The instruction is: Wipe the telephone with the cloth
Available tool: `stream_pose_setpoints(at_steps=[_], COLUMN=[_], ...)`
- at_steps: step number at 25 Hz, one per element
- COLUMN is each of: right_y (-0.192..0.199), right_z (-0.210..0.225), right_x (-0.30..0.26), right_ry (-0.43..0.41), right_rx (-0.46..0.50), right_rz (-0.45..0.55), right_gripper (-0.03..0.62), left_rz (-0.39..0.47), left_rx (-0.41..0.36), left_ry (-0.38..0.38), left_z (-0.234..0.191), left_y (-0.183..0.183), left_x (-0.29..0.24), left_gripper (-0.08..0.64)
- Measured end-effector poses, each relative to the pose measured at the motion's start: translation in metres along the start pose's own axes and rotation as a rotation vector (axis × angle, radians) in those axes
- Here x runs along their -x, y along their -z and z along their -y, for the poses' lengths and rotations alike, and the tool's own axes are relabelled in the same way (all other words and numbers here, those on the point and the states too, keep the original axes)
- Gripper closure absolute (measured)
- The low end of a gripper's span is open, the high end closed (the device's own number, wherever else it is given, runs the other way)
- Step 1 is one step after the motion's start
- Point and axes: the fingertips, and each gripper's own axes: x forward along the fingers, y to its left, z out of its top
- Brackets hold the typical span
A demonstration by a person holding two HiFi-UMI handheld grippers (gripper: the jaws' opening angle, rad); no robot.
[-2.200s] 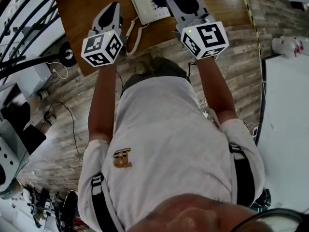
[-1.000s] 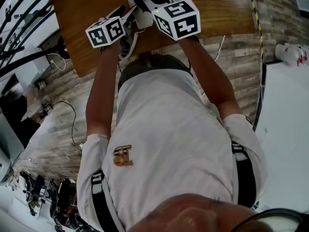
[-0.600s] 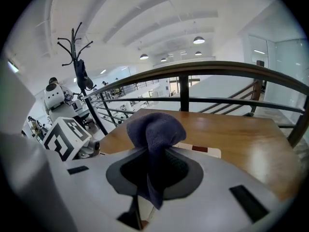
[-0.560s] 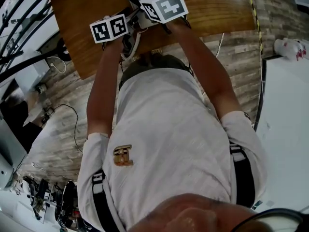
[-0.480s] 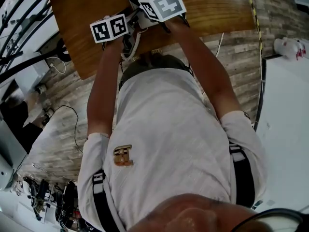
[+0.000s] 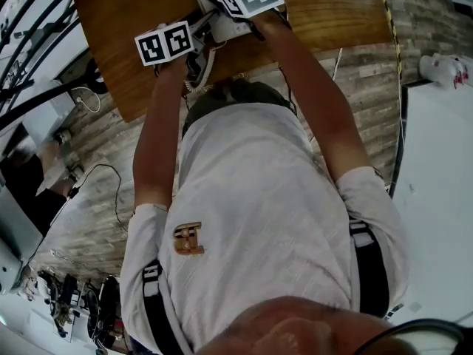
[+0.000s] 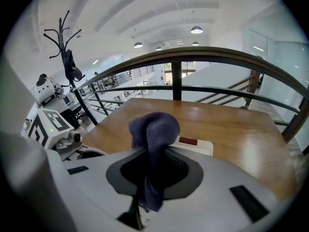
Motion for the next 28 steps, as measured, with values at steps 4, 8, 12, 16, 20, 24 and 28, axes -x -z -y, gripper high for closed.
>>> stream_pose_setpoints(at_steps=[4, 8, 12, 16, 20, 24, 28], right_y=[0.015, 0.033, 0.047, 0.05, 0.029, 0.019, 0.032], right_z=[0.025, 0.053, 0.082, 0.09, 0.055, 0.008, -0.021], right_x=[0.006, 0.012, 0.019, 0.029, 0.053, 0.064, 0.046], right_ry=[0.037, 0.082, 0.132, 0.141, 0.052, -0.065, -0.114], right_rx=[-0.036, -0.093, -0.159, -0.19, -0.192, -0.193, -0.179], right_rz=[-0.014, -0.009, -0.005, 0.017, 0.116, 0.163, 0.115], right_gripper=[0.514, 0.514, 0.514, 0.514, 0.514, 0.514, 0.514], left_rz=[0.011, 0.019, 0.017, 0.016, 0.02, 0.019, 0.015], left_rx=[0.002, 0.009, 0.006, 0.005, 0.004, 0.011, 0.012], left_ry=[0.005, 0.01, 0.012, 0.014, 0.021, 0.035, 0.045], left_z=[-0.001, -0.002, -0.003, -0.003, -0.005, -0.003, -0.002], left_y=[-0.001, 0.001, 0.001, 0.0, 0.001, 0.001, 0.002], left_x=[0.001, 0.0, -0.002, -0.003, -0.004, -0.005, -0.004], left_gripper=[0.308, 0.308, 0.308, 0.308, 0.308, 0.308, 0.308])
